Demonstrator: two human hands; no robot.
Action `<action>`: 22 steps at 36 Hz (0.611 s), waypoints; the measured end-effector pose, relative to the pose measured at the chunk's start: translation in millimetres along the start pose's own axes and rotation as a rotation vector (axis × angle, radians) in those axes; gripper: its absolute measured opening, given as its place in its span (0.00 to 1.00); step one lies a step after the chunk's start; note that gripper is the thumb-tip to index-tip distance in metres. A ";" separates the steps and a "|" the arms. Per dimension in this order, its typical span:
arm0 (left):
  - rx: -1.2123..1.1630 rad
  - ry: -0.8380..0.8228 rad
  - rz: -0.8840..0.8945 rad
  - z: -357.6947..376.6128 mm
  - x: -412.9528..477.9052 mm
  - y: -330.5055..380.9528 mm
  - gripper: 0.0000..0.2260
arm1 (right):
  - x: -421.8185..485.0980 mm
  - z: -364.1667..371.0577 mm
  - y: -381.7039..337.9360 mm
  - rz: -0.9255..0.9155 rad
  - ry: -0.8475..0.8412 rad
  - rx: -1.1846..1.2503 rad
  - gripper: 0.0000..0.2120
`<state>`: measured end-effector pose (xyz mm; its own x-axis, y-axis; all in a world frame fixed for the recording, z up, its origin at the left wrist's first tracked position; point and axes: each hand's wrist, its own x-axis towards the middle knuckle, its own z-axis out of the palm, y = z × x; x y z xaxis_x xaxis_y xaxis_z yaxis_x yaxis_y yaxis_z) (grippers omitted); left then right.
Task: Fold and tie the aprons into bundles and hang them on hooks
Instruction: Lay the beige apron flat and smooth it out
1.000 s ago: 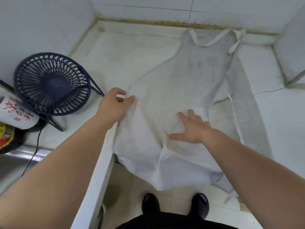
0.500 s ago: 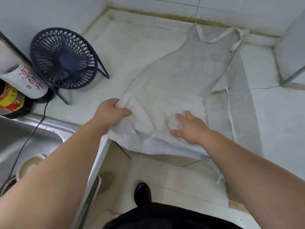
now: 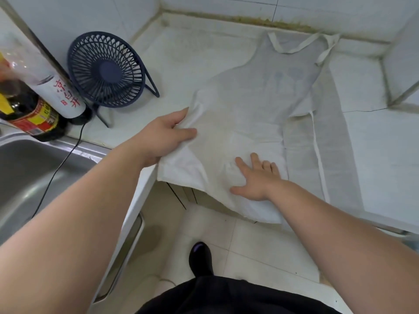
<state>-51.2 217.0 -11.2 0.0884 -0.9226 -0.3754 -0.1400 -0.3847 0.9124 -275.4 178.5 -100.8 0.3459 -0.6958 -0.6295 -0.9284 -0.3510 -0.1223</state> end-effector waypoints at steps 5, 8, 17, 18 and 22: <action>-0.101 -0.105 0.059 38.3 -1.4 13.7 0.22 | -10.7 -25.4 7.5 -0.100 0.052 0.687 0.26; 0.009 -0.188 0.102 71.1 3.2 21.6 0.25 | -20.2 -41.0 19.4 -0.021 0.181 1.304 0.25; 0.455 -0.521 0.068 157.5 8.7 8.6 0.21 | -48.6 -69.2 66.8 0.163 0.267 1.275 0.07; 0.453 -0.543 0.055 157.9 9.1 6.0 0.20 | -43.6 -65.4 72.0 0.254 0.373 1.248 0.08; 0.409 -0.409 -0.010 150.5 15.4 -0.2 0.17 | -28.8 -45.6 98.7 0.429 0.541 1.132 0.15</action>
<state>-198.2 198.6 -41.7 -0.2854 -0.8236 -0.4902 -0.5178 -0.2979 0.8020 -370.9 135.4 -59.7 -0.2361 -0.8724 -0.4280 -0.4858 0.4874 -0.7256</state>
